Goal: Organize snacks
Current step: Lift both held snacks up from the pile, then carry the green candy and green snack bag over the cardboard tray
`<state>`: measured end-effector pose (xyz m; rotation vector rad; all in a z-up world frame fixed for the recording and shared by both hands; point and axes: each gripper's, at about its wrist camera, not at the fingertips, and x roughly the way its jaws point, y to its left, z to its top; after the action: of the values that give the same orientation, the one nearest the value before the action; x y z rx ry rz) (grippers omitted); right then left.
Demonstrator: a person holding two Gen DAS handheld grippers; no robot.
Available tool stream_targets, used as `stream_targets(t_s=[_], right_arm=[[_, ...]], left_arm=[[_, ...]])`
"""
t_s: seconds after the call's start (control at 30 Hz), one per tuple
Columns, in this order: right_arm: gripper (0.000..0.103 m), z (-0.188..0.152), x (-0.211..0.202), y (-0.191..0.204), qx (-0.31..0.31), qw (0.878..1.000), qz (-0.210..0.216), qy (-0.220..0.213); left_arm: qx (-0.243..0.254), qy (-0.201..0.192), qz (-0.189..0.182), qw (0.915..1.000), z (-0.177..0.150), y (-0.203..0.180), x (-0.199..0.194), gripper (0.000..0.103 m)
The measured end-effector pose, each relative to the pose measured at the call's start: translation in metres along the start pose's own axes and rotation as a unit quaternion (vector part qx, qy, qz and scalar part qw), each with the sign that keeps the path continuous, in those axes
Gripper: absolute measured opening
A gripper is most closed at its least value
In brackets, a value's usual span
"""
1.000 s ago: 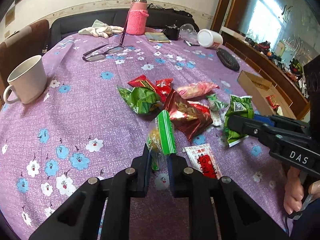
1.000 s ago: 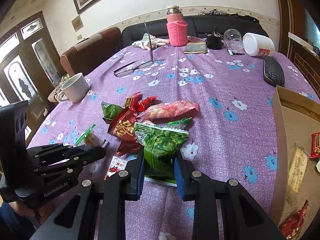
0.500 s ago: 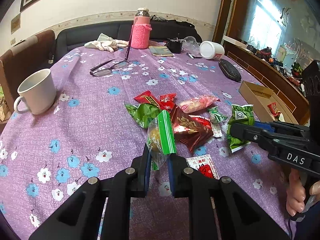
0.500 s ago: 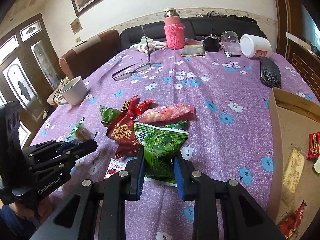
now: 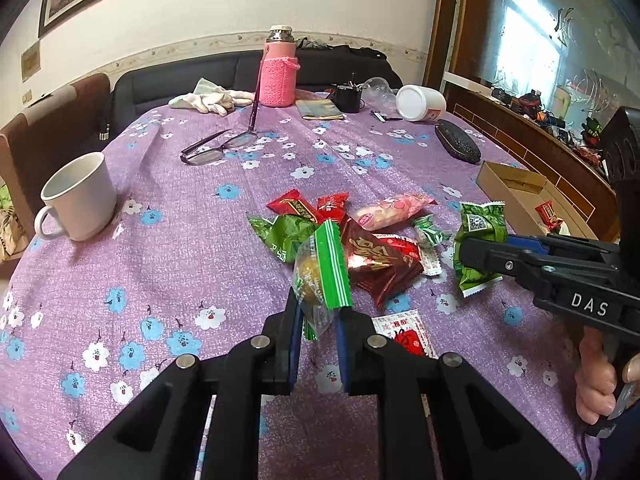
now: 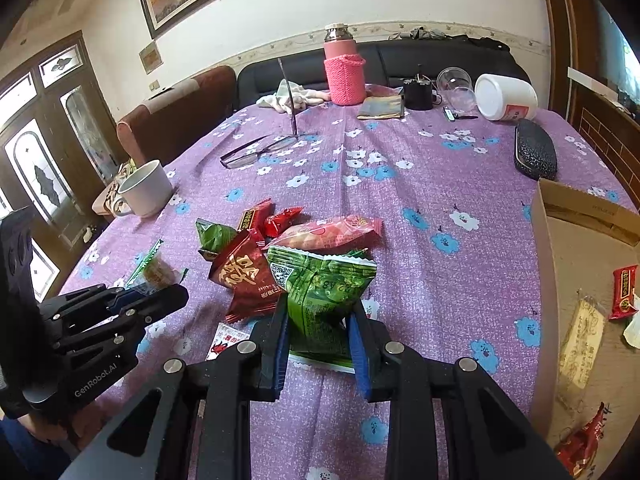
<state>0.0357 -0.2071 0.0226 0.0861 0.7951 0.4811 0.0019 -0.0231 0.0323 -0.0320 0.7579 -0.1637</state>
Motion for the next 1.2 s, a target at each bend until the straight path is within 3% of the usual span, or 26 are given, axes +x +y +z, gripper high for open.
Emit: stream_targets(t_s=[0.57, 1.2], right_arm=[[0.029, 0.001, -0.001, -0.007, 0.021, 1.000, 0.004, 0.000], [0.029, 0.012, -0.032, -0.054, 0.107, 0.993, 0.006, -0.055]], left_arm=[[0.007, -0.006, 0.005, 0.9999, 0.000, -0.002, -0.003, 0.014], [0.007, -0.021, -0.022, 0.9995, 0.001, -0.004, -0.009, 0.014]])
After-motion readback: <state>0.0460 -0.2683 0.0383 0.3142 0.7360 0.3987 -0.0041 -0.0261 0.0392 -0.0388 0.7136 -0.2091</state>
